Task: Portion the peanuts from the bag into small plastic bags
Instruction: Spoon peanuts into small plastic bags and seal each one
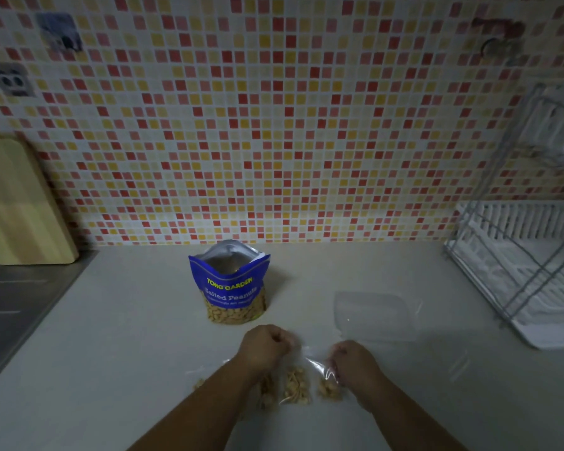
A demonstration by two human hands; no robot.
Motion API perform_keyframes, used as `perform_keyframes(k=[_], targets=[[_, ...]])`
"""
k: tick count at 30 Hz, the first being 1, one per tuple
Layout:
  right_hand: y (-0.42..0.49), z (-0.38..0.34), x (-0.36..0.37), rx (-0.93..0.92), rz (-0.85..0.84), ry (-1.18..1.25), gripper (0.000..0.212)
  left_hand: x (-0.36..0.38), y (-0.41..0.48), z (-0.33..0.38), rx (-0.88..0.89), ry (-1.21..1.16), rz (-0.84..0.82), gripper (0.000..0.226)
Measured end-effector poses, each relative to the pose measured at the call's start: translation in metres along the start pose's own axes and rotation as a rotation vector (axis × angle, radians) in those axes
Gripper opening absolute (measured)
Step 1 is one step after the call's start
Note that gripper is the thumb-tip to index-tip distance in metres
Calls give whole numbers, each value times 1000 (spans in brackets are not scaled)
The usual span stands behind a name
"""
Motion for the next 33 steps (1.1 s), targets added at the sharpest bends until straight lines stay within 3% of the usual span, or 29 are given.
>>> perform_keyframes(k=[2, 5, 8, 11, 15, 17, 20, 22, 26, 31, 33], targets=[[4, 10, 1, 35, 19, -100, 33, 4, 6, -4, 80, 227, 57, 20], [9, 13, 0, 14, 76, -325, 20, 12, 15, -11, 149, 345, 96, 29], [2, 10, -8, -43, 228, -333, 35, 20, 20, -15, 224, 549, 104, 27], [-3, 11, -7, -83, 298, -369, 50, 24, 23, -23, 217, 579, 117, 25], [-1, 18, -6, -81, 305, -394, 18, 28, 27, -25, 221, 626, 122, 22], [-1, 16, -5, -140, 337, -389, 15, 29, 26, -21, 251, 637, 85, 21], [-8, -8, 3, -346, 312, -344, 24, 23, 21, -16, 284, 437, 32, 20], [-8, -26, 15, -432, 176, -303, 31, 17, 17, -12, 298, 267, 7, 9], [-3, -45, 22, -413, 46, -193, 25, 0, 10, -4, 301, 43, -9, 29], [0, -61, 14, -422, 38, -73, 8, -19, 4, 6, 255, -333, -47, 22], [-8, -78, 4, -464, 56, -34, 11, -29, 1, 14, 261, -414, -40, 17]])
Point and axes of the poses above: each hand's wrist, its own y-axis towards the middle knuckle, its own x-axis out of the palm, z = x × y, the point moved 8 cm from there along y, towards the middle knuckle, and after that the axes turned 1 degree about z, right-handed, at the moved point
